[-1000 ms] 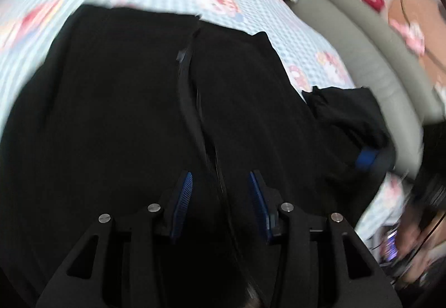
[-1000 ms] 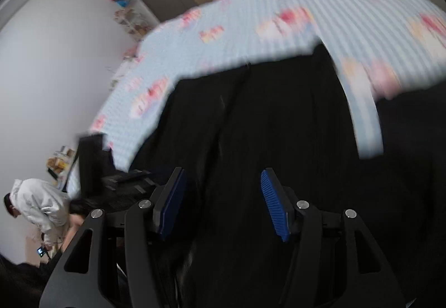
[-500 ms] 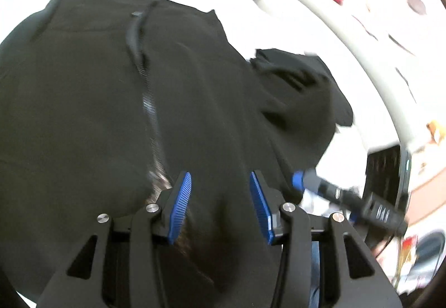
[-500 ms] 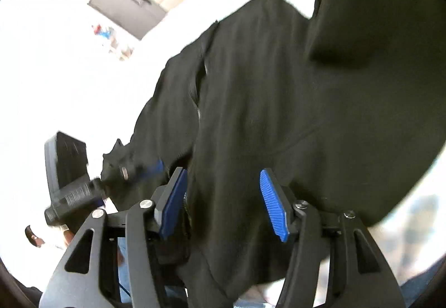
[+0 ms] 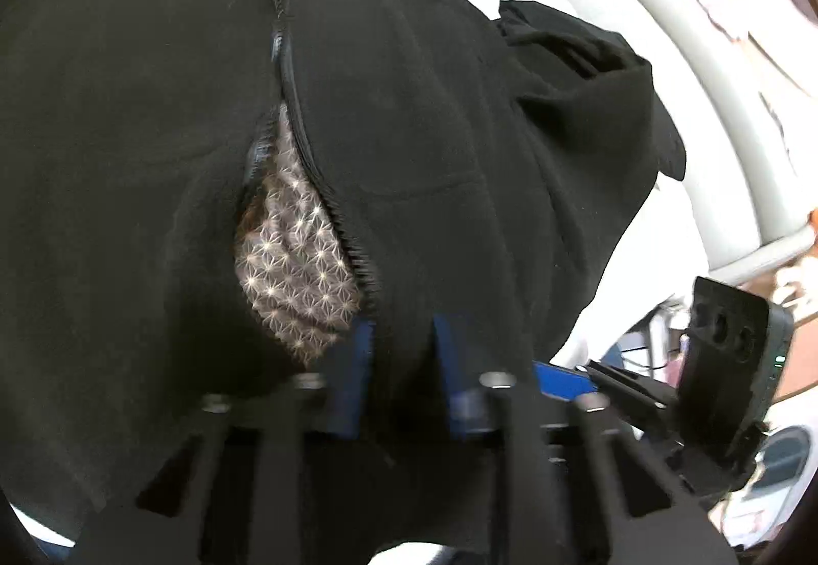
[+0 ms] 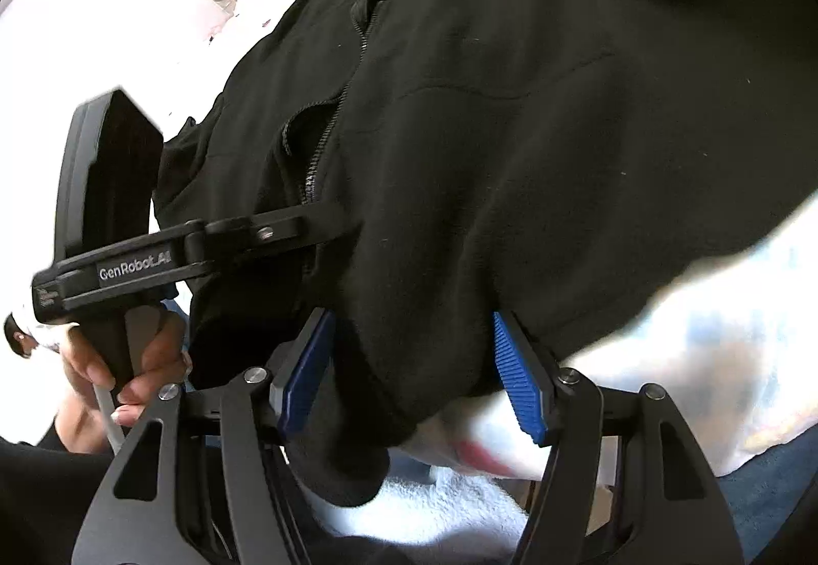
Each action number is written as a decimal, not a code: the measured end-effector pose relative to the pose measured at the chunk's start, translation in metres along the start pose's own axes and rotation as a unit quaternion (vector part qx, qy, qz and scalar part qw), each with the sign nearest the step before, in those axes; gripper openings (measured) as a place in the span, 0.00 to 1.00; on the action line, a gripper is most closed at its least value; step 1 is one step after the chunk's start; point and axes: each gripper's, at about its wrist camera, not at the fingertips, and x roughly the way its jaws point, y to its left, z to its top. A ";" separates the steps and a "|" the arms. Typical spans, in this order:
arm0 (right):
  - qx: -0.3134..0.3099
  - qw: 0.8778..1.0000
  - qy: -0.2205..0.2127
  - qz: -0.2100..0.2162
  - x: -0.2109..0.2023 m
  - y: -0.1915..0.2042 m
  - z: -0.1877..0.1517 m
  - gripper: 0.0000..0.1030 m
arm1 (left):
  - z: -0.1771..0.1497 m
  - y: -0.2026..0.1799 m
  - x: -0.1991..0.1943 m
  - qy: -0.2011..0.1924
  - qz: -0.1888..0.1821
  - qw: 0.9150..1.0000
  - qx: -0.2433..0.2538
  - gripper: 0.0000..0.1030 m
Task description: Fold clothes
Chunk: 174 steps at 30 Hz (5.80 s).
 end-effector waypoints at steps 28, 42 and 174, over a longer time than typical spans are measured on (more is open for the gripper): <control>0.077 0.995 -0.010 -0.066 -0.030 -0.067 -0.014 0.55 | -0.046 -0.032 0.025 0.061 0.028 0.993 0.102 0.35; 0.223 0.941 -0.252 -0.026 -0.175 -0.214 0.055 0.79 | -0.018 -0.053 0.013 0.039 -0.012 0.996 0.079 0.38; 0.028 0.992 -0.122 -0.002 -0.062 -0.125 0.145 0.67 | 0.033 -0.053 -0.033 -0.059 0.196 0.962 0.179 0.57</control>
